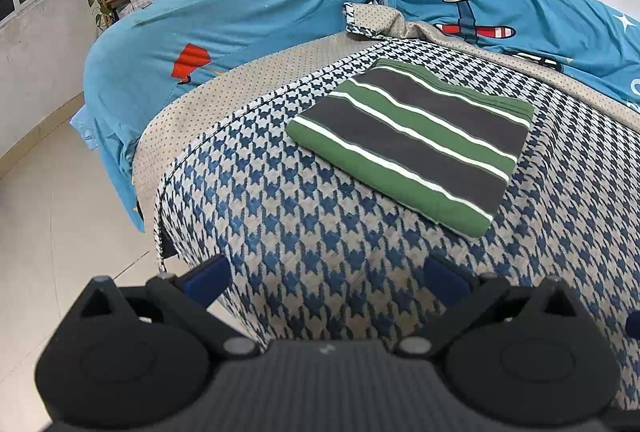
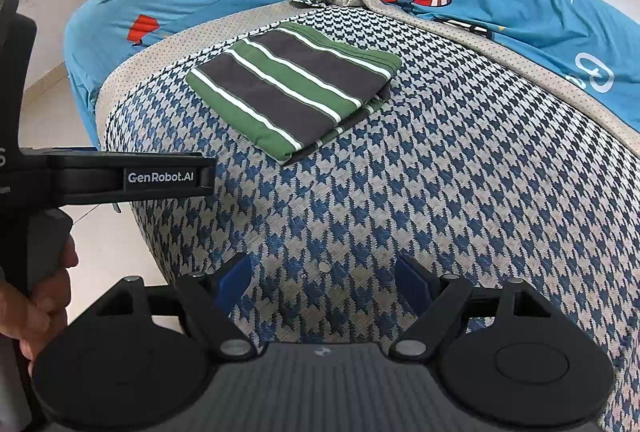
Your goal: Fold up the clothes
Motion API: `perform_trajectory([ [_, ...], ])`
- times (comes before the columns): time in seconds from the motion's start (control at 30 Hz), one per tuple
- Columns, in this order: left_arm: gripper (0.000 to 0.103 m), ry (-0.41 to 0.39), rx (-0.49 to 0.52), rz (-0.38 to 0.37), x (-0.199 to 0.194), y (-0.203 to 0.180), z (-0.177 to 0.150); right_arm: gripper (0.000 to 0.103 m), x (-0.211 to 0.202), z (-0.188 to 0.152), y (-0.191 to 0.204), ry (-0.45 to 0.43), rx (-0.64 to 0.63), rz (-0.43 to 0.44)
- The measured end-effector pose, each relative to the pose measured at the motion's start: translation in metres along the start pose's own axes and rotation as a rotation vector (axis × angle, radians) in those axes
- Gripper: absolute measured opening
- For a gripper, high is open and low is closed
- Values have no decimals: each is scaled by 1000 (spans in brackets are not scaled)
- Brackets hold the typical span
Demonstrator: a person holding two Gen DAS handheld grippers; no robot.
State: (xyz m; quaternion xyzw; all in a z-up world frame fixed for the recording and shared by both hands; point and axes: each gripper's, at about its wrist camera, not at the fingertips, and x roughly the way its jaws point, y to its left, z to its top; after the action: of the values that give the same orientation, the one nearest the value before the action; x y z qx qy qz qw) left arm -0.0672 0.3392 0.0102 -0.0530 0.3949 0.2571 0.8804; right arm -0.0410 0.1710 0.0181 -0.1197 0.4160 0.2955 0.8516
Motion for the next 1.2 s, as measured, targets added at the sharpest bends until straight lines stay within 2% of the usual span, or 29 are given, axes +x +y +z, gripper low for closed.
perform_trajectory([
  [0.27,103,-1,14,-1,-1,-5,1,79,-4,-1,-4,-2,3,-6],
  [0.53,103,6,26,-44,-3,-20,0,79,-10,-5,-13,-1,14,-25],
  [0.77,103,18,74,-63,-4,-42,-5,79,-17,-10,-25,-1,23,-55],
  [1.0,103,47,135,-122,-5,-72,-13,79,-27,-18,-41,11,37,-79],
  [1.2,103,42,192,-162,-11,-95,-21,79,-35,-28,-59,28,52,-106],
])
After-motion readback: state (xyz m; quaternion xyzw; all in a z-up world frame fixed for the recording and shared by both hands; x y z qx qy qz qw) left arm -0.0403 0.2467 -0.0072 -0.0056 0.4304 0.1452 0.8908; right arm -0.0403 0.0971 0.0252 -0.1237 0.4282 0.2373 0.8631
